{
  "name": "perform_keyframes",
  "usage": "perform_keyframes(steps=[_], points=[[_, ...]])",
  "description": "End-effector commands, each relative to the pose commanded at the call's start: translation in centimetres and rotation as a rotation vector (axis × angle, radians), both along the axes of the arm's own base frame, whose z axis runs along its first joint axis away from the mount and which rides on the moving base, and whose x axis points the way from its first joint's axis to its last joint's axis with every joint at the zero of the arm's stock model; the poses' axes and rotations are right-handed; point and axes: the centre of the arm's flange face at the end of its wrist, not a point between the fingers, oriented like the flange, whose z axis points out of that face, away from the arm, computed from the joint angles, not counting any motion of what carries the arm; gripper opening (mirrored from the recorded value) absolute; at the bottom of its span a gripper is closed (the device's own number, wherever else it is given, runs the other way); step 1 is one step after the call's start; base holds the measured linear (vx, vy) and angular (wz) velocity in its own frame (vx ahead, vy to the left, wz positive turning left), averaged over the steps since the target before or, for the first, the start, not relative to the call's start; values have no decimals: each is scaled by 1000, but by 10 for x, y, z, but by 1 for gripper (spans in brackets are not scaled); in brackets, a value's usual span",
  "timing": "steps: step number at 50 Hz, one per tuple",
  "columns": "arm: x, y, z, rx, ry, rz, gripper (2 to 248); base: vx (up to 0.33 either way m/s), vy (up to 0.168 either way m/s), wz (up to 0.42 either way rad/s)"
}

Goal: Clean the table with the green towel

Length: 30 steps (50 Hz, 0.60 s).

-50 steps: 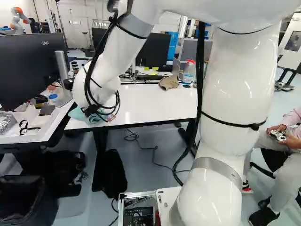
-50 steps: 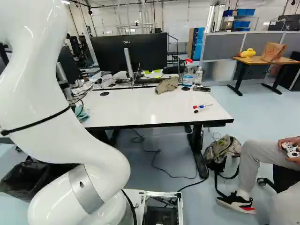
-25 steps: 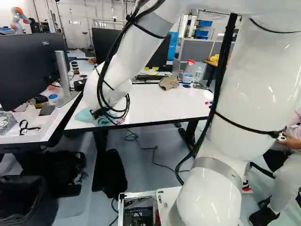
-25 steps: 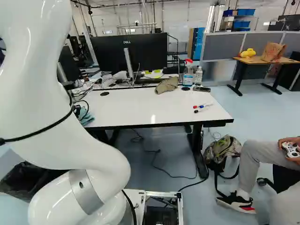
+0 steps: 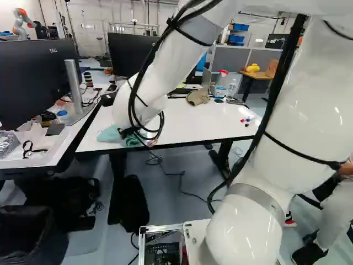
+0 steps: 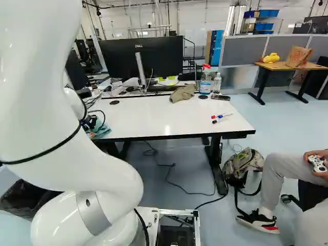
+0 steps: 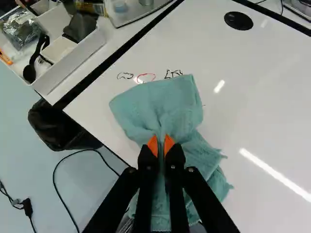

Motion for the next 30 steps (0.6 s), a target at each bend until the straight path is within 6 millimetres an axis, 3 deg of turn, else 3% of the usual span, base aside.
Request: perform_keyframes(steps=[13, 30], points=[[3, -22, 0, 0, 0, -46, 35, 0, 0, 0], [1, -26, 9, 14, -18, -51, 35, 0, 0, 0]])
